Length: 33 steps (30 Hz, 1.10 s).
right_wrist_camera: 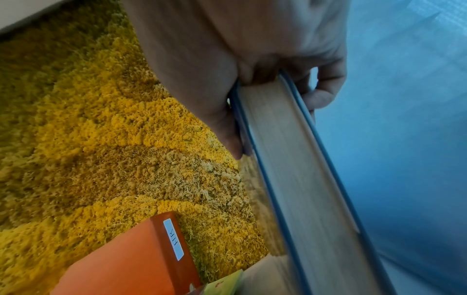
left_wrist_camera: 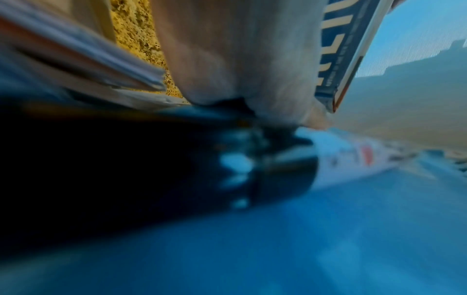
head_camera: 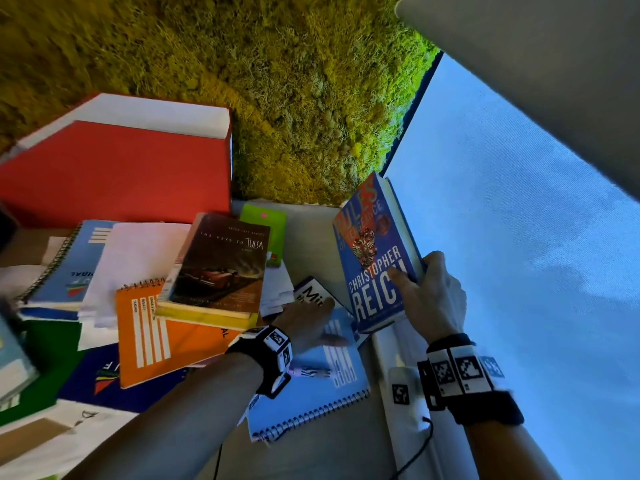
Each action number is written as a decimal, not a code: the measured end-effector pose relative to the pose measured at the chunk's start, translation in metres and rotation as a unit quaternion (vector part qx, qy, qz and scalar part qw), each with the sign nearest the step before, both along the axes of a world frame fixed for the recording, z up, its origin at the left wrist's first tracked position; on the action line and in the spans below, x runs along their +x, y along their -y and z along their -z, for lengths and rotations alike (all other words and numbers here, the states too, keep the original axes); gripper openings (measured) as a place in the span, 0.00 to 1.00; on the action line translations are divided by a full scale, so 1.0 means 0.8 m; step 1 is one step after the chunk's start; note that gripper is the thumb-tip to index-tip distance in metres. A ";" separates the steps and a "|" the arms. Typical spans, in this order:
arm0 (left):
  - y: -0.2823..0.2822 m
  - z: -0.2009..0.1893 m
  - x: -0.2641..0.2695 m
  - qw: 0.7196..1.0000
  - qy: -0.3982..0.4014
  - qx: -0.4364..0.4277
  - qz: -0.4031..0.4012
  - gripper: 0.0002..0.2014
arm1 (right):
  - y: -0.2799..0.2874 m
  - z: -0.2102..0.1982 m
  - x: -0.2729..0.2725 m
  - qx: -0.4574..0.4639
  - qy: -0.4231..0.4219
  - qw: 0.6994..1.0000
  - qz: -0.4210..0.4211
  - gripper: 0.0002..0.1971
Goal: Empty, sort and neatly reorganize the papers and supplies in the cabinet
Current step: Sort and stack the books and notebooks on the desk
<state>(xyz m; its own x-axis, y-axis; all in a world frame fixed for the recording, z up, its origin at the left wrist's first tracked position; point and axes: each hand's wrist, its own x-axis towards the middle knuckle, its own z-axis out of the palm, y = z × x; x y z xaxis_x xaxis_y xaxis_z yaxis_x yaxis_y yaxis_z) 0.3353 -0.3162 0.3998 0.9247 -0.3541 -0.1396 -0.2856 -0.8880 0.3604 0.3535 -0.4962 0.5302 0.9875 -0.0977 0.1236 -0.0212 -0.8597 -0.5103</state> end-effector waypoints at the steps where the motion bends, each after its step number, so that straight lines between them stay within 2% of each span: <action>1: -0.002 0.000 -0.001 1.000 0.004 -0.013 -0.014 0.34 | 0.002 -0.002 0.000 -0.003 0.006 1.000 0.001 0.20; 5: -0.013 -0.013 0.007 0.992 0.062 -0.073 -0.083 0.36 | 0.005 -0.006 -0.004 -0.008 0.031 0.999 0.015 0.20; 8: -0.015 -0.021 0.016 0.985 0.064 -0.097 -0.131 0.36 | 0.009 -0.006 -0.007 -0.013 0.051 0.998 0.022 0.21; 11: -0.015 -0.030 0.012 0.982 0.104 -0.029 -0.157 0.38 | 0.010 -0.008 -0.008 -0.016 0.064 0.997 0.027 0.21; 13: -0.014 -0.042 -0.003 0.989 0.103 0.015 -0.103 0.38 | 0.010 -0.008 -0.007 -0.011 0.065 0.998 0.027 0.20; 15: -0.014 -0.050 -0.017 0.998 0.037 0.059 0.010 0.36 | 0.008 -0.008 -0.006 -0.001 0.066 0.998 0.018 0.20; 17: -0.014 -0.046 -0.025 0.987 -0.051 0.116 0.097 0.31 | 0.006 -0.004 -0.005 0.008 0.066 0.998 0.007 0.21; 19: -0.016 -0.035 -0.027 0.982 -0.109 0.101 0.112 0.25 | 0.002 0.000 -0.002 0.017 0.060 0.998 -0.007 0.21; 23: -0.023 -0.031 -0.035 0.989 -0.110 0.064 0.076 0.21 | -0.014 0.010 0.001 0.027 0.038 0.999 -0.023 0.21; 26: -0.033 -0.052 -0.032 0.996 -0.083 0.032 0.015 0.13 | -0.029 0.012 0.005 0.031 0.018 0.999 -0.030 0.21; 28: -0.053 -0.072 -0.027 0.998 -0.060 -0.022 -0.028 0.11 | -0.045 0.008 0.008 0.047 0.017 0.998 -0.042 0.21; 31: -0.095 -0.099 -0.024 0.980 -0.055 -0.150 -0.115 0.12 | -0.073 0.003 0.013 0.132 -0.001 0.990 -0.056 0.22; 33: -0.134 -0.105 -0.023 0.968 0.028 -0.167 -0.187 0.15 | -0.100 0.012 0.023 0.186 -0.014 0.980 -0.062 0.27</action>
<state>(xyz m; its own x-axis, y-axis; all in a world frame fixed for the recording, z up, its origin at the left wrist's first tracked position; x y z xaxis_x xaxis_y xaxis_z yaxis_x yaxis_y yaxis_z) 0.3166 -0.2089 0.4838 0.9997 -0.0105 -0.0216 0.0058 -0.7693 0.6388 0.3722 -0.4158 0.5203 0.9972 -0.0098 0.0740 0.0527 -0.6104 -0.7903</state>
